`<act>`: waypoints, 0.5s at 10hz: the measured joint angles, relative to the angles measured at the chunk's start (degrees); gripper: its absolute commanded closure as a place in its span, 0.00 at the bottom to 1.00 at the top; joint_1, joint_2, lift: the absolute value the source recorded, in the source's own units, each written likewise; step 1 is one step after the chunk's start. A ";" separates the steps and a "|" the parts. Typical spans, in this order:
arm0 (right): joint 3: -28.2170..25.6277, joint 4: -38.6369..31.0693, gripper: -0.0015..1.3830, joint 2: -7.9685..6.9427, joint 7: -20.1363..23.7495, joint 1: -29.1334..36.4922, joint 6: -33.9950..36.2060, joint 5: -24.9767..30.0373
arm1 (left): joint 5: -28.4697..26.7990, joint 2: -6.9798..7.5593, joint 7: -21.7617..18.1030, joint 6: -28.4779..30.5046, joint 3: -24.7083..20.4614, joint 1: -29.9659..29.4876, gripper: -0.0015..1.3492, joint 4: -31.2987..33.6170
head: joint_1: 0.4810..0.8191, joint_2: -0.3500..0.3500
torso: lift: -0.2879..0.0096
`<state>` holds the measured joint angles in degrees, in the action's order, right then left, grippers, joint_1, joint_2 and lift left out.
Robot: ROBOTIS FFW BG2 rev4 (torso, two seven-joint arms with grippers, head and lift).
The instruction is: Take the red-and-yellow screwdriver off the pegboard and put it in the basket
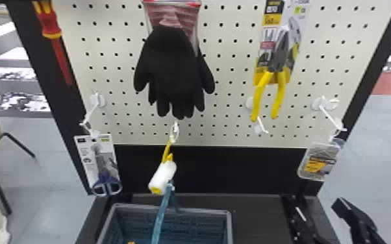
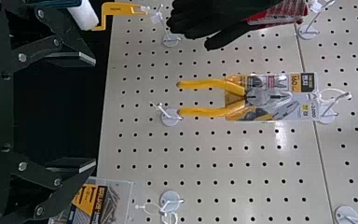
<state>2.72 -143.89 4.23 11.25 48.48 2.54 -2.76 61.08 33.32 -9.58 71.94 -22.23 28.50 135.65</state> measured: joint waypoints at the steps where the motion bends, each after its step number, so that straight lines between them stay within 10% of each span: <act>1: 0.00 -0.04 0.36 0.06 0.00 0.02 0.01 -0.05 | 0.14 0.08 0.00 -0.12 -0.21 -0.68 0.89 0.17 | 0.20 0.50 | 0.63; 5: 0.00 -0.28 0.36 0.08 0.00 0.15 0.21 -0.02 | 2.35 -0.09 3.17 -0.40 -4.17 -7.76 0.89 3.79 | 0.20 0.50 | 0.63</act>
<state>2.72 -144.17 4.31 11.25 48.63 2.75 -2.78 63.42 33.22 -6.41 71.54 -26.41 20.73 139.44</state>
